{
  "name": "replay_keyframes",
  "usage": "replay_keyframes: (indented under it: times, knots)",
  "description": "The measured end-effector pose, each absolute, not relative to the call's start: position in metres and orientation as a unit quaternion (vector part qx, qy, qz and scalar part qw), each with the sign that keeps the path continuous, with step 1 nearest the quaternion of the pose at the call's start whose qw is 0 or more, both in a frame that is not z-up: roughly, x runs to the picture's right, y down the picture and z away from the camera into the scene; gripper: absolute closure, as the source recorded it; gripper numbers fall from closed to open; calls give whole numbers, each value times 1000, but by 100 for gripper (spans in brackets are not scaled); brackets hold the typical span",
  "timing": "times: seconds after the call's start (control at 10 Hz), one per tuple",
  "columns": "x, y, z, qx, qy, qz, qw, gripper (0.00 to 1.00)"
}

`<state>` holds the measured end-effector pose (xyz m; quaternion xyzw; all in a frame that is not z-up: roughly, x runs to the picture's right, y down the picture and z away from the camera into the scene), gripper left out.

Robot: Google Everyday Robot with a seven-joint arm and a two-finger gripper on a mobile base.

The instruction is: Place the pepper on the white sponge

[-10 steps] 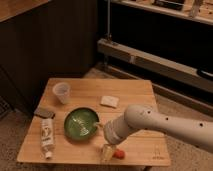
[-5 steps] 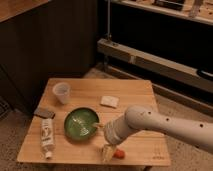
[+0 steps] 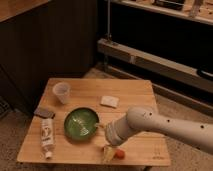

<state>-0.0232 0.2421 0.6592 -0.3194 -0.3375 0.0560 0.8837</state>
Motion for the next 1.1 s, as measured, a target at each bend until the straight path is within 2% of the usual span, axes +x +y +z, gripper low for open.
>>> replay_keyframes:
  times: [0.3,1.1]
  knots:
    - [2,253,682,-329,-296,123,888,10]
    - [71,268,687,-300,-273,207,890,10]
